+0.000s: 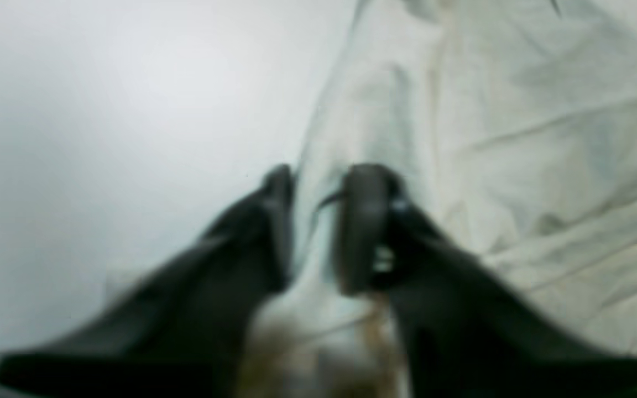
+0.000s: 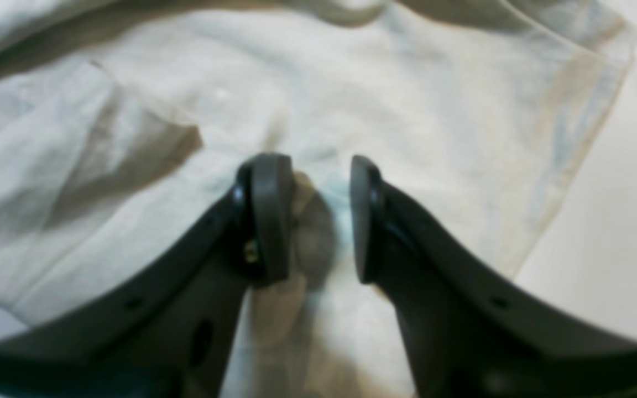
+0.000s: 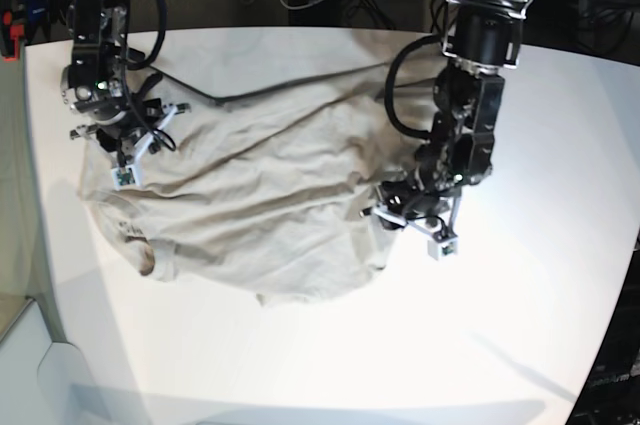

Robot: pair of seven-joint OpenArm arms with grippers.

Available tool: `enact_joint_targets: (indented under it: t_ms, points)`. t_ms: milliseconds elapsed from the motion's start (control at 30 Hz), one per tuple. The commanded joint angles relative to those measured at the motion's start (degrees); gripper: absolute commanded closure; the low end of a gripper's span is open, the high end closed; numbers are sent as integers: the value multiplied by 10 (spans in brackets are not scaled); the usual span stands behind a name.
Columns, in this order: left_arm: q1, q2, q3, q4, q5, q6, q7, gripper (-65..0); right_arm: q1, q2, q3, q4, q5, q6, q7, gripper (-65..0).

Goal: Layout the t-shirt on the table in an organized manner, then fold the t-shirt properly
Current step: 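Release the shirt with the right gripper and move the left gripper onto the shirt, then grasp the shirt fabric with the left gripper near its middle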

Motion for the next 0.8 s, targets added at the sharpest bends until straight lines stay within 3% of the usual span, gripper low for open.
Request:
enact_joint_targets:
  t_ms: [0,67,300,533,767]
  points:
    - [2,2,2,-9,-2,0,22,-58,3,4,2,8,0,9,-4,-197]
    - [3,2,2,-23,-4,0,20,0,3,4,2,8,0,9,-4,-197]
    - [18,-2,11,56,0,4,22,0,2,4,3,8,-1,9,-5,-197]
    - [19,-19,124,242,45,6,22,0,2,4,3,8,1,9,-4,-197]
    - [19,32,213,276,98,6,22,0,2,5,3,8,-1,9,-4,-197]
